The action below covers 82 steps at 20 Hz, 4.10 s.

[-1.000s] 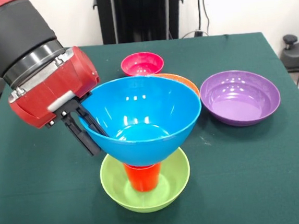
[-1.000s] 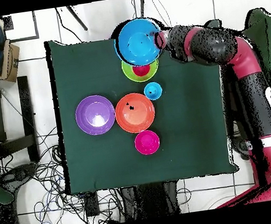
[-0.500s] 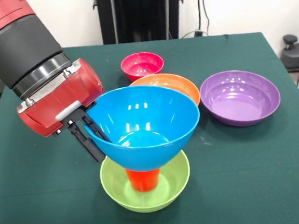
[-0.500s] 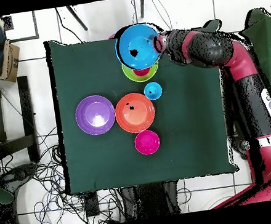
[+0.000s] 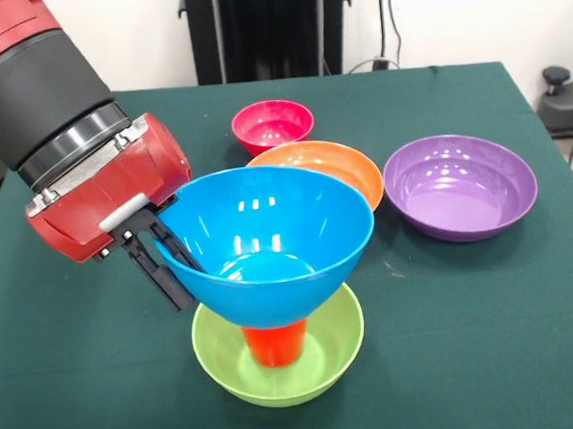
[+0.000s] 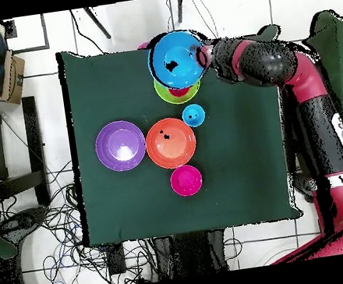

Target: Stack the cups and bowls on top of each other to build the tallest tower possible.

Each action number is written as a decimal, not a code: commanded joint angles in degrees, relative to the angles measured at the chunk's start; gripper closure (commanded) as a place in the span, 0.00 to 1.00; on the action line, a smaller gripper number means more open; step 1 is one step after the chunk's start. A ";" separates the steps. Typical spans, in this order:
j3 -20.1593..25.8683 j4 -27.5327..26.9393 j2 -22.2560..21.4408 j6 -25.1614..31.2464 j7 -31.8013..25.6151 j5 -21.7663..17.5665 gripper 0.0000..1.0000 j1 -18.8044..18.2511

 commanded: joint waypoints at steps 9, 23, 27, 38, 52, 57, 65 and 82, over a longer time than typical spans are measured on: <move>-2.53 2.13 -0.62 1.51 -16.94 -2.52 1.00 0.83; -2.40 1.92 -0.62 1.15 -15.69 -2.19 1.00 1.36; -1.94 2.32 -0.74 1.42 -15.18 -1.48 1.00 1.14; -1.29 2.59 -0.39 0.69 -14.58 -1.02 1.00 1.24; -1.35 2.75 -0.25 0.43 -14.85 -1.23 1.00 1.03; -1.37 2.74 -0.24 0.51 -14.88 -1.21 1.00 1.04; -1.49 2.61 -0.21 0.24 -14.77 -1.40 1.00 1.17; -1.63 2.52 0.15 0.15 -14.86 -1.47 1.00 1.20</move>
